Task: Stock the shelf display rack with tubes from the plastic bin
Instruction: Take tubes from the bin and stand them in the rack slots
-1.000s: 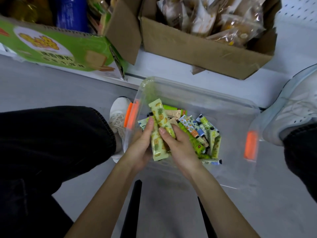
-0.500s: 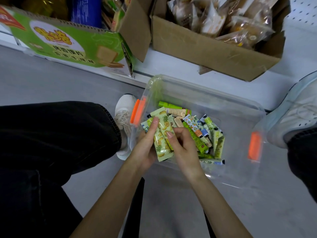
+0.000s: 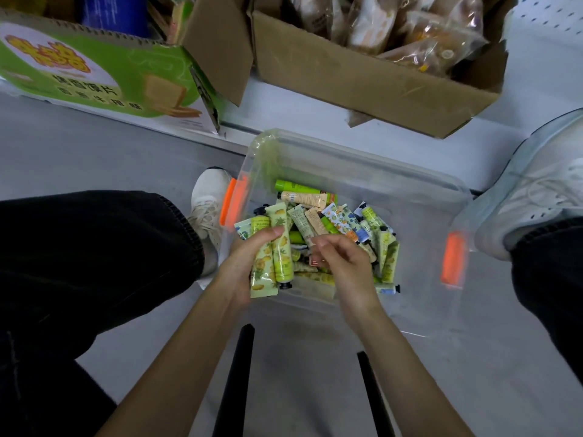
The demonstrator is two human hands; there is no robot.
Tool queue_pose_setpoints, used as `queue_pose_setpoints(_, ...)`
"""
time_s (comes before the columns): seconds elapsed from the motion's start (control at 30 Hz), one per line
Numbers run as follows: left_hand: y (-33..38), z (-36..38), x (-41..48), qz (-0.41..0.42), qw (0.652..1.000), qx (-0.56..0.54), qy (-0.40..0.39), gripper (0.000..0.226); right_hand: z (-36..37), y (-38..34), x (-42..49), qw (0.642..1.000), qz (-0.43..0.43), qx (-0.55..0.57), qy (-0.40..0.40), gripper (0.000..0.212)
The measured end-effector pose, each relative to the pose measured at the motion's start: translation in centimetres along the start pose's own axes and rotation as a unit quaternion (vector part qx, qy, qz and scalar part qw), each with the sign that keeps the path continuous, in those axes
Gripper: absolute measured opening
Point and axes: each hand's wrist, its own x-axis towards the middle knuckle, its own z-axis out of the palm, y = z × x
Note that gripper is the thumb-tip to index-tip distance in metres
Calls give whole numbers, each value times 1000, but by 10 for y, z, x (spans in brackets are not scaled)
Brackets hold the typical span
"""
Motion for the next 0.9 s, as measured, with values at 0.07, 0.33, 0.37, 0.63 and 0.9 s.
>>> queue_pose_setpoints(0.07, 1, -1, 7, -4, 1000, 12, 17, 14, -22, 9, 18, 998, 52, 22, 36, 9)
queue_pose_setpoints(0.33, -2, 7, 44, -42, 997, 45, 35, 6, -79, 62, 96, 984, 140, -51, 96, 6)
queue_pose_setpoints(0.37, -3, 8, 49, -43, 997, 44, 35, 5, -79, 67, 105, 983, 136, -68, 104, 9)
queue_pose_setpoints(0.63, 3, 11, 81, -68, 996, 53, 32, 26, -53, 89, 158, 964, 81, -219, 129, 22)
queue_pose_setpoints(0.9, 8, 13, 91, -80, 995, 40, 40, 12, -48, 84, 162, 953, 96, -285, 50, 11)
